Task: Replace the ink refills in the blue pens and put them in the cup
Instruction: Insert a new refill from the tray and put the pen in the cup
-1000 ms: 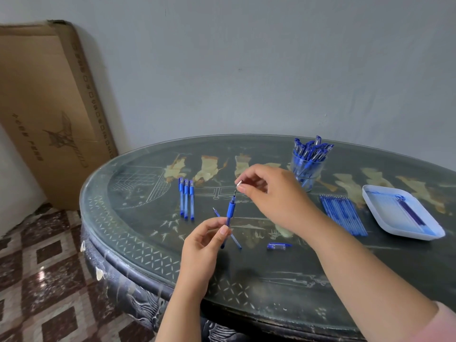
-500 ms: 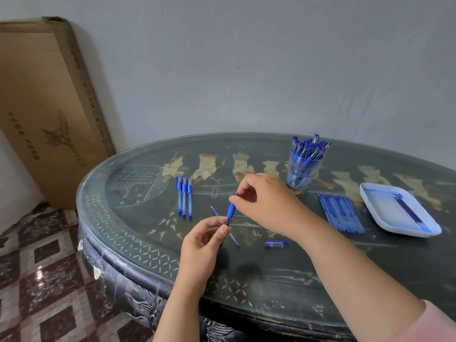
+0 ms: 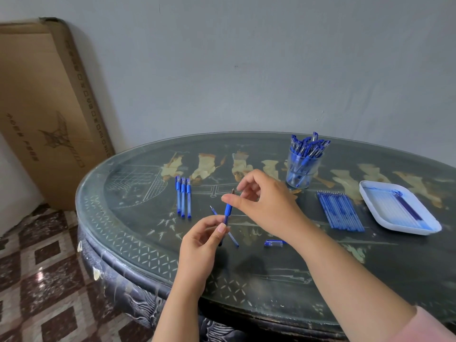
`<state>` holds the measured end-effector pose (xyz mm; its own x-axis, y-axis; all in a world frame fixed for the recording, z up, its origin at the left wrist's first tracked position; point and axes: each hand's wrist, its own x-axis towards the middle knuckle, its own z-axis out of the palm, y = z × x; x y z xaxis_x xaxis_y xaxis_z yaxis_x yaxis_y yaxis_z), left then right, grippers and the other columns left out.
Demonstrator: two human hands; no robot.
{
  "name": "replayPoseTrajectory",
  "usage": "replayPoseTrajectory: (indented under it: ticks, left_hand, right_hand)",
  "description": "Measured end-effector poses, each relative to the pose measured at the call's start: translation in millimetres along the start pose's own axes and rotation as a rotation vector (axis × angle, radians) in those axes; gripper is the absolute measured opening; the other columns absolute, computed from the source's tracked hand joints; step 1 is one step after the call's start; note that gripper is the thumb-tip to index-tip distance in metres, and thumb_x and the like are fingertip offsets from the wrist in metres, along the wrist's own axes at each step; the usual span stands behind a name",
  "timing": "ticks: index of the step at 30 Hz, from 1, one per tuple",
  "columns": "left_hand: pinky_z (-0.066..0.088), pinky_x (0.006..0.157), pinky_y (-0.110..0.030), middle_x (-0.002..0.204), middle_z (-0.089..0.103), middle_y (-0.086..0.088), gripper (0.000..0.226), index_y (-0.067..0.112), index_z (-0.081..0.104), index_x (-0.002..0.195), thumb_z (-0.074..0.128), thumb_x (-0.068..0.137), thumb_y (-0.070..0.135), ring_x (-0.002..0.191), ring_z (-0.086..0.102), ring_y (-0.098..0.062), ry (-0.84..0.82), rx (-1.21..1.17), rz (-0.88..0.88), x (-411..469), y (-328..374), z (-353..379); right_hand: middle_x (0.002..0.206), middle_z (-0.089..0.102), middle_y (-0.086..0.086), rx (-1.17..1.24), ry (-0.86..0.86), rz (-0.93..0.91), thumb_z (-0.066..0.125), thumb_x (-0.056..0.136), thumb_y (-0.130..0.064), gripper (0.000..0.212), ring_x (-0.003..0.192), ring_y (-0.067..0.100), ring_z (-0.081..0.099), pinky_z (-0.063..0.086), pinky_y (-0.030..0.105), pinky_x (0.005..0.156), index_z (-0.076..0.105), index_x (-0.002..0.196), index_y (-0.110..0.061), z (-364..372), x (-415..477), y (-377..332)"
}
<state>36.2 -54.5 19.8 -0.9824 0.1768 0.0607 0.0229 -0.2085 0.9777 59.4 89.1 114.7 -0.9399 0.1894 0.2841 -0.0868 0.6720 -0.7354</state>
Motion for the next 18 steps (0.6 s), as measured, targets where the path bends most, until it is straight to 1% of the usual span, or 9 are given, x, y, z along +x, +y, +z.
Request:
replayPoseTrajectory:
  ticks: [3, 4, 6, 8, 9, 11, 13, 16, 18]
  left_hand:
    - [0.053, 0.081, -0.026, 0.086, 0.075, -0.004, 0.014, 0.017, 0.073, 0.093, 0.065, 0.088, 0.007, 0.087, 0.069, -0.015, 0.008, -0.003, -0.003, 0.4, -0.1, 0.2]
    - [0.053, 0.081, -0.025, 0.086, 0.075, -0.004, 0.014, 0.017, 0.073, 0.093, 0.064, 0.089, 0.007, 0.087, 0.070, -0.015, 0.008, -0.005, -0.006, 0.4, 0.1, 0.5]
    - [0.055, 0.080, -0.022, 0.088, 0.075, -0.003, 0.014, 0.017, 0.072, 0.094, 0.064, 0.089, 0.007, 0.089, 0.071, -0.015, 0.003, -0.005, -0.008, 0.3, 0.6, 0.6]
    - [0.056, 0.079, -0.021, 0.090, 0.075, -0.004, 0.014, 0.017, 0.073, 0.094, 0.065, 0.089, 0.007, 0.091, 0.070, -0.017, 0.001, -0.004, -0.007, 0.5, 0.7, 0.6]
    - [0.055, 0.079, -0.021, 0.091, 0.075, -0.005, 0.014, 0.017, 0.073, 0.094, 0.065, 0.089, 0.007, 0.092, 0.070, -0.018, 0.001, -0.002, -0.007, 0.3, 0.7, 0.4]
    - [0.055, 0.078, -0.021, 0.091, 0.075, -0.006, 0.014, 0.017, 0.073, 0.094, 0.065, 0.089, 0.008, 0.092, 0.070, -0.018, 0.002, 0.001, -0.006, 0.4, 0.8, 0.4]
    - [0.055, 0.076, -0.019, 0.090, 0.075, -0.005, 0.015, 0.019, 0.073, 0.093, 0.065, 0.089, 0.008, 0.090, 0.070, -0.017, 0.005, 0.003, -0.008, 0.4, 0.7, 0.2]
    - [0.054, 0.075, -0.017, 0.089, 0.075, -0.003, 0.016, 0.019, 0.073, 0.092, 0.064, 0.089, 0.006, 0.090, 0.070, -0.015, 0.005, -0.005, -0.012, 0.3, 0.9, 0.4]
    - [0.054, 0.076, -0.019, 0.088, 0.075, -0.001, 0.015, 0.018, 0.073, 0.092, 0.064, 0.089, 0.006, 0.090, 0.070, -0.015, 0.002, -0.002, -0.010, 0.1, 1.2, 0.9]
  right_hand:
    - [0.108, 0.064, -0.013, 0.067, -0.126, 0.018, 0.066, 0.090, -0.035, 0.031, 0.095, -0.001, 0.060, 0.049, 0.017, 0.083, 0.062, 0.121, -0.034, -1.0, -0.1, 2.0]
    - [0.109, 0.066, -0.014, 0.075, -0.138, 0.006, 0.064, 0.093, -0.029, 0.028, 0.096, -0.003, 0.061, 0.048, 0.015, 0.083, 0.064, 0.120, -0.032, -0.5, -0.2, 2.4]
    - [0.099, 0.070, -0.012, 0.070, -0.077, -0.001, 0.068, 0.090, -0.027, 0.012, 0.089, -0.005, 0.061, 0.044, 0.007, 0.073, 0.072, 0.102, -0.024, 1.3, -1.2, 2.5]
    - [0.089, 0.069, -0.009, 0.050, 0.004, 0.023, 0.076, 0.083, -0.036, 0.020, 0.080, 0.000, 0.060, 0.042, 0.005, 0.066, 0.066, 0.089, -0.019, 3.7, -1.8, 2.7]
    - [0.090, 0.066, -0.008, 0.039, 0.008, 0.032, 0.077, 0.081, -0.040, 0.026, 0.079, 0.002, 0.059, 0.042, 0.006, 0.065, 0.063, 0.091, -0.020, 3.9, -2.2, 2.9]
    - [0.099, 0.063, -0.010, 0.066, -0.052, 0.045, 0.072, 0.083, -0.043, 0.031, 0.085, 0.000, 0.059, 0.043, 0.008, 0.065, 0.061, 0.108, -0.028, 2.2, -2.4, 1.1]
    - [0.109, 0.063, -0.015, 0.124, -0.131, 0.041, 0.065, 0.091, -0.035, 0.032, 0.094, -0.005, 0.059, 0.043, 0.008, 0.073, 0.060, 0.123, -0.035, -0.2, -2.2, 1.4]
    - [0.099, 0.070, -0.016, 0.112, -0.090, 0.022, 0.066, 0.091, -0.028, 0.012, 0.090, -0.006, 0.061, 0.043, 0.007, 0.072, 0.071, 0.102, -0.026, 3.6, -3.3, 2.2]
    - [0.090, 0.068, -0.011, 0.098, -0.005, 0.046, 0.074, 0.084, -0.037, 0.018, 0.083, 0.000, 0.061, 0.043, 0.007, 0.065, 0.065, 0.089, -0.022, 5.9, -3.5, 3.1]
